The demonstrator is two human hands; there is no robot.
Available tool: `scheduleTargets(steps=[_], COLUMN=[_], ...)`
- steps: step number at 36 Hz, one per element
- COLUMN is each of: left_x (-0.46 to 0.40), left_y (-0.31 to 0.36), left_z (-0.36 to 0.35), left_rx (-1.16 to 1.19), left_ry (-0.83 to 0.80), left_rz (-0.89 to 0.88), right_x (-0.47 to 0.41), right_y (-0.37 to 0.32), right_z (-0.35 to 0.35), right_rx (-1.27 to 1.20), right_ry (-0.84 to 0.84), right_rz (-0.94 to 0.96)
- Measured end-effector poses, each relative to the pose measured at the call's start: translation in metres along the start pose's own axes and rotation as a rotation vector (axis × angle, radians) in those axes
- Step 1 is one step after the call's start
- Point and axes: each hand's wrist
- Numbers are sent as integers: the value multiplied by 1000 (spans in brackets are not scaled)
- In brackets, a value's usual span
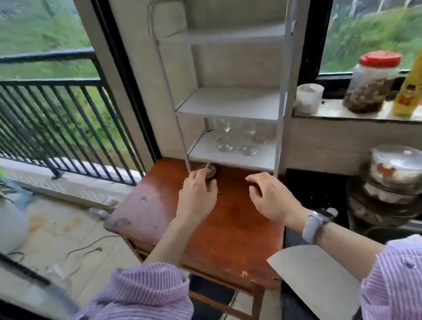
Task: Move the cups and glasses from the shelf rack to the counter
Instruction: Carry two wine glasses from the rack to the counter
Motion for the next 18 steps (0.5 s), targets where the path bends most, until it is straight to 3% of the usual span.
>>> scheduleTargets(steps=[9,18], left_x=[-118,-190], left_y=[-35,-48], left_z=[-14,-56], left_rx=[301,383], left_ry=[-69,-54], left_rz=[-89,-89], right_x=[-106,-173], right_y=[15,53], right_z=[-16,-23], right_rx=[-331,-246], right_ry=[163,369], right_rz=[-198,-279])
Point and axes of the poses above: each hand's wrist, its own x-axis away from the middle knuckle, its own z-axis out of the back of the hand, y = z × x, and after that the axes turned 15 degrees about -y, right-handed
